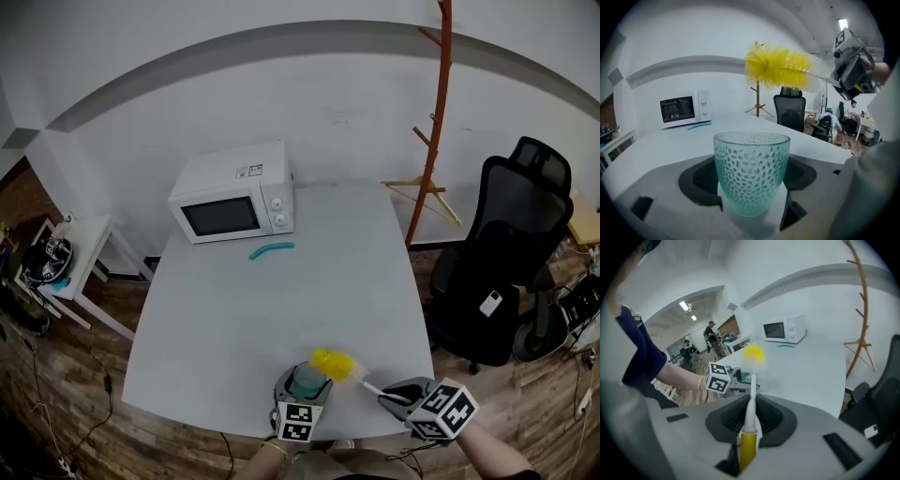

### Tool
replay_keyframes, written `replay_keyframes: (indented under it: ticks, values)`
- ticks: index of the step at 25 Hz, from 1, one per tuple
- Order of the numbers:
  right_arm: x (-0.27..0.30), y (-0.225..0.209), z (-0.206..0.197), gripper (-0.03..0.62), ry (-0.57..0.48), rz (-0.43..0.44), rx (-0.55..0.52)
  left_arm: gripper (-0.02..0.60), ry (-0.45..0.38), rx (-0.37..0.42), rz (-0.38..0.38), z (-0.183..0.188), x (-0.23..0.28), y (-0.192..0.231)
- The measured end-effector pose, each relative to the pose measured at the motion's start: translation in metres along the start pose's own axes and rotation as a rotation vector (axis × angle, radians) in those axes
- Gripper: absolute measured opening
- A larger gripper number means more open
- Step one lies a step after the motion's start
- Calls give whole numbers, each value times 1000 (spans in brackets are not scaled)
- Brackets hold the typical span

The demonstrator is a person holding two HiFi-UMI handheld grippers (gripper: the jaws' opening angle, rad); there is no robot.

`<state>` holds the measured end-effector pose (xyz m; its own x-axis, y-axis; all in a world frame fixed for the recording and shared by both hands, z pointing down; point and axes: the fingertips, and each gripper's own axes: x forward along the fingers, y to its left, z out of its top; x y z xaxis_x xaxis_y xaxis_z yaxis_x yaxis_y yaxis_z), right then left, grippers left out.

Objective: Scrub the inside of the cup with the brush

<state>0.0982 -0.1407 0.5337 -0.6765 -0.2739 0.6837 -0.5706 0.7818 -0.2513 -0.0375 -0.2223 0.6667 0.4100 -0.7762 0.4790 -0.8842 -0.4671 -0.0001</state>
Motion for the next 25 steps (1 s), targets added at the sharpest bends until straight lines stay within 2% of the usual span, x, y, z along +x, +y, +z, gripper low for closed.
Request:
replay_keyframes:
  ticks: [3,6,14,17,22,25]
  values:
    - [10,-6,-6,48,-96,-15,149,385,-14,-10,-15,6,15,3]
    - [18,-12,-12,48,-143,-13,252,385,-31,-13,-21,9,30,6]
    - [18,-23,-27,48,-175,-39,341,385,-91,-28,-17,11,32,3]
    - [20,-25,-29,48,-192,-40,372,387,-91,-35,-13,1,23,3]
    - [28,-22,-27,48,-212,-34,401,386,-94,7,-30,-3,15,-1]
    - [31,-18,-29,48,-224,-41,415,387,-86,-5,-44,-5,17,-3]
